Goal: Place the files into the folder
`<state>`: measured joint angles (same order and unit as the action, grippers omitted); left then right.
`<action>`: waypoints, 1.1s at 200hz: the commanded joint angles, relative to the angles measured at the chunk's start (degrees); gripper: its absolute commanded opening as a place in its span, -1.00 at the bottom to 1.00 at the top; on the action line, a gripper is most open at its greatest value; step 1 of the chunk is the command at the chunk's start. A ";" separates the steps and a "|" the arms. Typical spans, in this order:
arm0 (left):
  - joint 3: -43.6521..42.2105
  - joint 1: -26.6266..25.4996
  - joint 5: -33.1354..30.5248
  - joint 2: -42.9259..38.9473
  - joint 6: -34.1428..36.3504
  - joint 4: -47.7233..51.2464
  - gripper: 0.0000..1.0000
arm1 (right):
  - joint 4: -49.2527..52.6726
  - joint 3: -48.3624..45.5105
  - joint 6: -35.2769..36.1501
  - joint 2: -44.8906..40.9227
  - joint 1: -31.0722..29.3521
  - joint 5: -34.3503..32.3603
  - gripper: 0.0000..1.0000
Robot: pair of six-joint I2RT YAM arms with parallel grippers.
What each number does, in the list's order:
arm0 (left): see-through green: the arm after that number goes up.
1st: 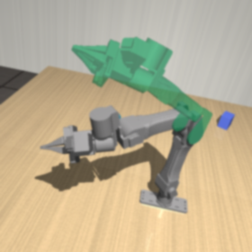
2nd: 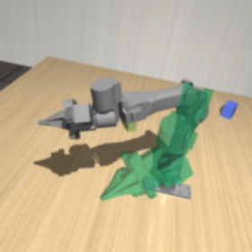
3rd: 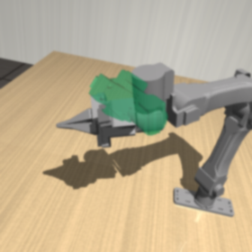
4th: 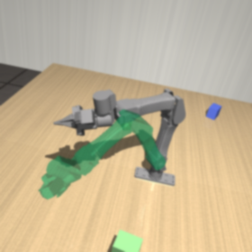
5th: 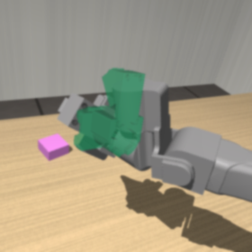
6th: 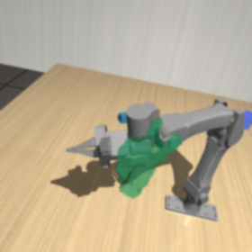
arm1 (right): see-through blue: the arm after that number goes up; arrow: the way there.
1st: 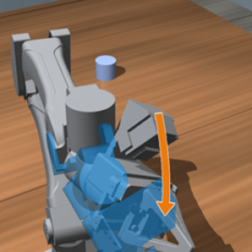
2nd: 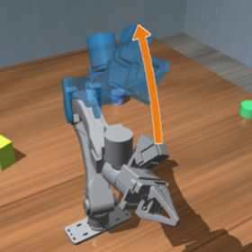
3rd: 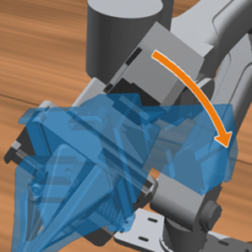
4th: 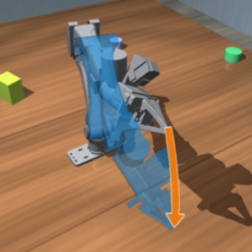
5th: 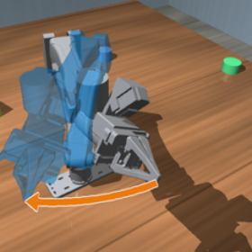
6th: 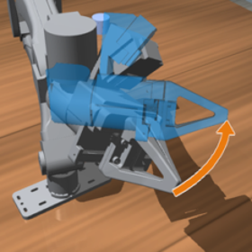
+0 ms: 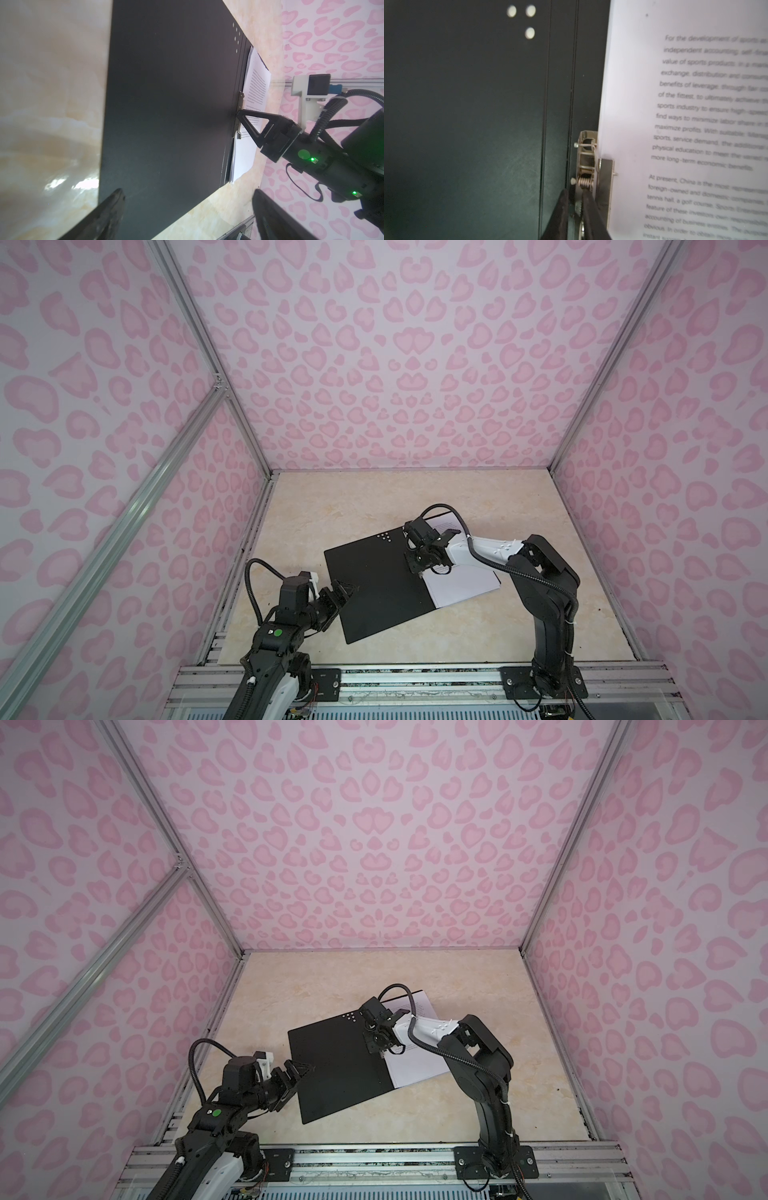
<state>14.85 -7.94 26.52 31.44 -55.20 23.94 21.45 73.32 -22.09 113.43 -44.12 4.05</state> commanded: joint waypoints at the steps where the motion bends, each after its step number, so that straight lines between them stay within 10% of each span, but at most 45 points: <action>1: 1.26 0.09 -1.31 0.03 1.31 0.01 0.94 | 2.52 -1.14 -1.36 1.27 -0.18 0.44 -0.70; 127: -0.70 0.08 -8.41 -2.50 2.44 2.50 0.94 | -2.21 -4.52 -5.56 -7.92 7.41 15.63 -1.00; 220: -4.10 0.06 -3.14 16.02 5.17 -16.51 0.94 | -7.85 -9.15 -8.81 -10.85 13.08 27.95 -1.00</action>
<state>11.57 -7.94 23.22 43.53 -51.09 11.73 16.97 64.86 -29.61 102.94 -31.83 27.46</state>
